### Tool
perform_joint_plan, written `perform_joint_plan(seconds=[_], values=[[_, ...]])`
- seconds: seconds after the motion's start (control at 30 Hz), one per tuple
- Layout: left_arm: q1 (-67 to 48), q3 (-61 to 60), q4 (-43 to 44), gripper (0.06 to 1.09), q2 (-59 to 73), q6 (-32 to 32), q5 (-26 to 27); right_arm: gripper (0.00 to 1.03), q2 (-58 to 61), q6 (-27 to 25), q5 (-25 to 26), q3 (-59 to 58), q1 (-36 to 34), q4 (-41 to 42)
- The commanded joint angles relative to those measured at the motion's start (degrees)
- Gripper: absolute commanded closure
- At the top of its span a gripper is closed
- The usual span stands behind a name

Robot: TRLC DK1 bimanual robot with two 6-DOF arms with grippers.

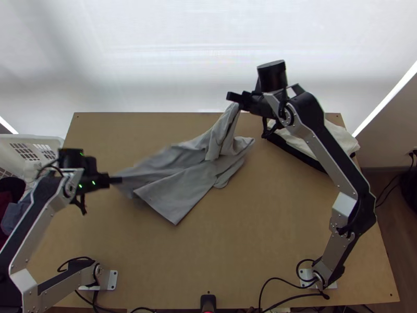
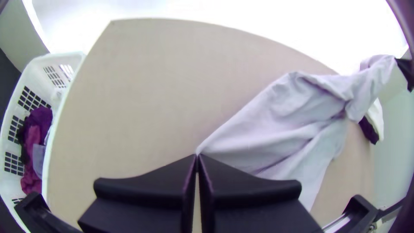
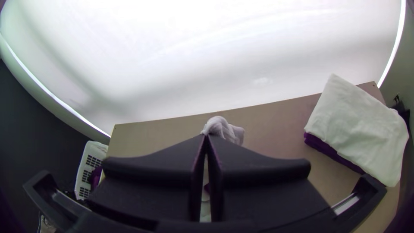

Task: Fold the t-shirt

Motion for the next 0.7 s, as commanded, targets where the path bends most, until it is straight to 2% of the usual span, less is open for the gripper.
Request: perform_joint_plan(seconds=[0.0,0.37,0.5,0.67], values=[[2.3,6.1,-0.1,1.04,-0.3,-2.1,-0.6,1.0,-2.3,-1.1,1.3,3.6,-0.8,1.1],[7.6,27.3,1.4,1.04,4.3,-6.4,-2.3,1.0,-1.7,-5.3,4.6,9.6,-3.3,7.4],[8.3,31.2,11.1,1.05,2.7,-8.9,-2.2,1.0,-2.6,-8.9,7.7,9.6,-5.5,14.2],[9.7,35.7,19.9,1.05,1.7,-14.2,-2.4,1.0,-5.1,-16.9,9.7,8.9,-8.7,24.8]])
